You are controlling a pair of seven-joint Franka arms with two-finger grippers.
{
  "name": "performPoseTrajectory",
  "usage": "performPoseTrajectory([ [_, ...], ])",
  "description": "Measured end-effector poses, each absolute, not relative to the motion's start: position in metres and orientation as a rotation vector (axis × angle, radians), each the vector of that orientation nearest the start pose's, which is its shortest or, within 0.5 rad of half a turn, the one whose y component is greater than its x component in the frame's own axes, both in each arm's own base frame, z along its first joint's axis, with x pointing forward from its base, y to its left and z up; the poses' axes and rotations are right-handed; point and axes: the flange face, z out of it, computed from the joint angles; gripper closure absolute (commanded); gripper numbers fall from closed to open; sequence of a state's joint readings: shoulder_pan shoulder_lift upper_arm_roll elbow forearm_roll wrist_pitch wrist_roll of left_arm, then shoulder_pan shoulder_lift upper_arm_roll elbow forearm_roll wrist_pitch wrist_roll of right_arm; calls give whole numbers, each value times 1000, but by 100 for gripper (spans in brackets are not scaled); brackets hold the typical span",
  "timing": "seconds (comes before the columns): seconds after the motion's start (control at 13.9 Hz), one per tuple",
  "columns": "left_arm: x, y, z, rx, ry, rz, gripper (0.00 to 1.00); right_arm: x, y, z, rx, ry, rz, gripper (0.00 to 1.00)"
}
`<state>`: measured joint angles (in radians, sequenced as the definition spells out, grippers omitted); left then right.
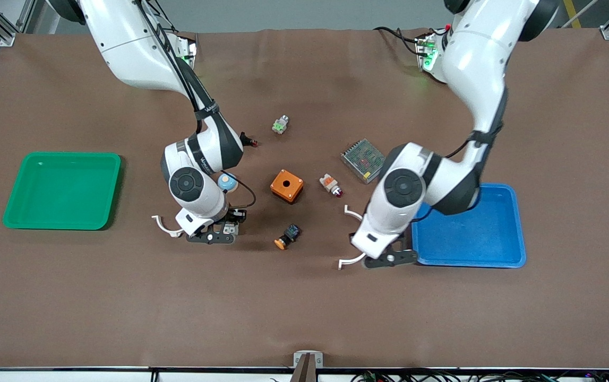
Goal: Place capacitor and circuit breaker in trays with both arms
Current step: 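Carry the capacitor to the blue tray while the right gripper carries the breaker, then open the left gripper over the blue tray while the right gripper releases the breaker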
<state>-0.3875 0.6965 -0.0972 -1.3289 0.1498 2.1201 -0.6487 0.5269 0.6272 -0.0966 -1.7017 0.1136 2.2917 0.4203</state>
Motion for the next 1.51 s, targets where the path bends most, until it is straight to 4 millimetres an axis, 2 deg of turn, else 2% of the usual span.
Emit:
performPoseTrajectory([
  [0.14, 674, -273, 349, -3096, -136, -175, 100, 611, 282, 257, -3140, 92, 120, 73],
  [0.29, 674, -211, 350, -3073, -99, -123, 100, 617, 251, 316, -3146, 130, 222, 73],
  [0.36, 671, -182, 346, -3063, -87, -89, 100, 618, 224, 352, -3141, 133, 278, 73],
  [0.43, 666, -151, 339, -3056, -70, -55, 100, 620, 181, 391, -3124, 131, 324, 73],
  [0.5, 661, -129, 330, -3054, -56, -39, 100, 619, 141, 420, -3107, 131, 339, 72],
  [0.65, 647, -95, 306, -3059, -39, -36, 100, 614, 50, 456, -3107, 109, 365, 72],
  [0.72, 639, -83, 290, -3064, -33, -36, 100, 611, 5, 463, -3121, 89, 374, 72],
  [0.79, 630, -73, 274, -3069, -38, -38, 100, 608, -38, 463, -3124, 62, 382, 72],
  [0.94, 612, -60, 243, -3083, -55, -56, 100, 596, -122, 450, -3093, 22, 405, 72],
  [1.08, 600, -49, 221, -3094, -58, -72, 95, 584, -184, 427, -3070, 14, 400, 72],
  [1.15, 598, -46, 213, -3098, -59, -77, 79, 580, -204, 410, -3068, 7, 385, 72],
  [1.3, 597, -45, 204, -3102, -60, -81, 0, 575, -227, 370, -3071, -29, 364, 72],
  [1.51, 601, -46, 206, -3106, -58, -107, 0, 567, -243, 306, -3092, -31, 319, 72],
])
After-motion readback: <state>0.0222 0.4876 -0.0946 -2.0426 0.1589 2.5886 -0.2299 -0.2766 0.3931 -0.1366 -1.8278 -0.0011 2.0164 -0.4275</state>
